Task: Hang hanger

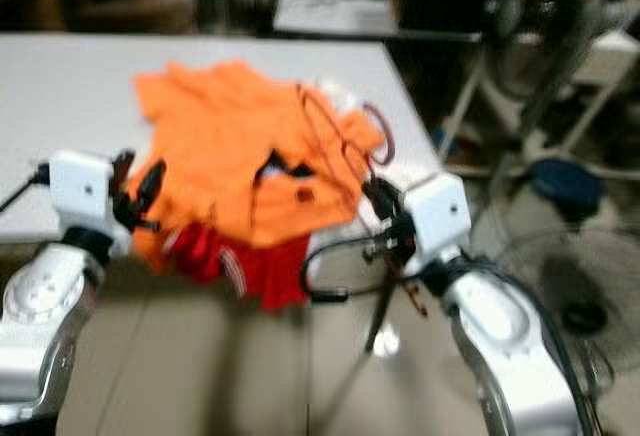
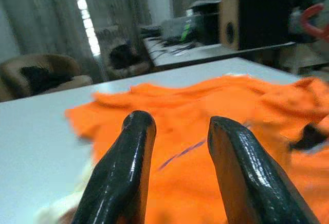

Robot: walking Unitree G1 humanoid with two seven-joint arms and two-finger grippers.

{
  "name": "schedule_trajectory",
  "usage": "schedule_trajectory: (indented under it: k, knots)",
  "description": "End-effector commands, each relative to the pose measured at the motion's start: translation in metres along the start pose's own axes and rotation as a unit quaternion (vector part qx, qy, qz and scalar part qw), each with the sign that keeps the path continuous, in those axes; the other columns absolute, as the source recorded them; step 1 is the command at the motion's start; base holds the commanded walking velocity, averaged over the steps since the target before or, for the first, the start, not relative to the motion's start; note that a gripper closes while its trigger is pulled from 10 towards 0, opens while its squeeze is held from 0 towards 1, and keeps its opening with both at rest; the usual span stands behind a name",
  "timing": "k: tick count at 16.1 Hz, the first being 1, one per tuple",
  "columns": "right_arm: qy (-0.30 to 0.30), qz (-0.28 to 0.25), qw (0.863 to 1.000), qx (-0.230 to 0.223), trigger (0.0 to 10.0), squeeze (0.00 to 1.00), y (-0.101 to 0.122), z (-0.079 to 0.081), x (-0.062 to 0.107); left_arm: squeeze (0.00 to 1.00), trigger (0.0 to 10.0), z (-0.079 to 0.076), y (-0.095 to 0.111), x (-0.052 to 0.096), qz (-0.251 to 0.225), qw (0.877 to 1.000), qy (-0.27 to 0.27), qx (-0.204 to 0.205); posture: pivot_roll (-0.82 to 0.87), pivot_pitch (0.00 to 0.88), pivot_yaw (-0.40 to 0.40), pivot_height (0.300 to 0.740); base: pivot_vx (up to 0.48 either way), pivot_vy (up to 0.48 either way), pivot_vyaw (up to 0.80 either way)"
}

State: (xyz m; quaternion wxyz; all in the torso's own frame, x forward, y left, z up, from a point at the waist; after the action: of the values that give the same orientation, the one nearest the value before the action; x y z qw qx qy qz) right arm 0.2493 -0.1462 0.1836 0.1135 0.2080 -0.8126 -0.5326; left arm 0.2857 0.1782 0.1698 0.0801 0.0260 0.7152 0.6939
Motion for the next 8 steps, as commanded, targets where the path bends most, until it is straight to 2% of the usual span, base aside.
schedule_trajectory:
  k: [1, 4, 6, 8]
  knots:
    - [-0.001, -0.008, 1.0, 0.013, 10.0, 0.0, 0.004, -0.005, 0.0, 0.0, 10.0, -0.007, 0.001, -0.004, -0.003, 1.0, -0.01, 0.002, -0.19, 0.0, 0.004, 0.74, 0.36, 0.0, 0.0]
    - [0.008, -0.01, 0.999, 0.045, 10.0, 0.0, 0.006, -0.004, -0.003, 0.0, 10.0, -0.007, 0.004, -0.005, -0.006, 1.0, -0.016, 0.004, -0.19, 0.0, 0.002, 0.74, 0.363, 0.0, 0.8]
    - [-0.004, -0.016, 0.999, 0.034, 10.0, 0.0, 0.009, -0.008, 0.0, 0.0, 10.0, -0.014, 0.004, -0.004, -0.008, 0.999, -0.04, 0.019, -0.19, 0.0, 0.004, 0.74, 0.352, 0.0, 0.0]
    - [0.005, -0.034, 0.998, 0.043, 10.0, 0.0, 0.015, -0.01, 0.006, 0.0, 10.0, -0.032, 0.005, -0.003, -0.001, 0.992, -0.106, 0.066, -0.19, 0.0, 0.014, 0.74, 0.0, 0.0, 0.0]
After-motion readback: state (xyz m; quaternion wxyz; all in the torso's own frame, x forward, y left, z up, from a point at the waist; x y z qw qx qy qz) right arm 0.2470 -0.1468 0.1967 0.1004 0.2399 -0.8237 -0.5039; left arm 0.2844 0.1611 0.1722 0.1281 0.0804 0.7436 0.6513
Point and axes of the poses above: a point about 5 cm out from each wrist's last joint towards the gripper, its own x axis pointing back from the gripper into the wrist, its own y axis along the axis of the wrist's last joint, z = x × y, the point moved 2 cm from there along -x, pointing out of the wrist towards the gripper, and after that the axes turned 12 degrees about x, right-handed, at the moved point
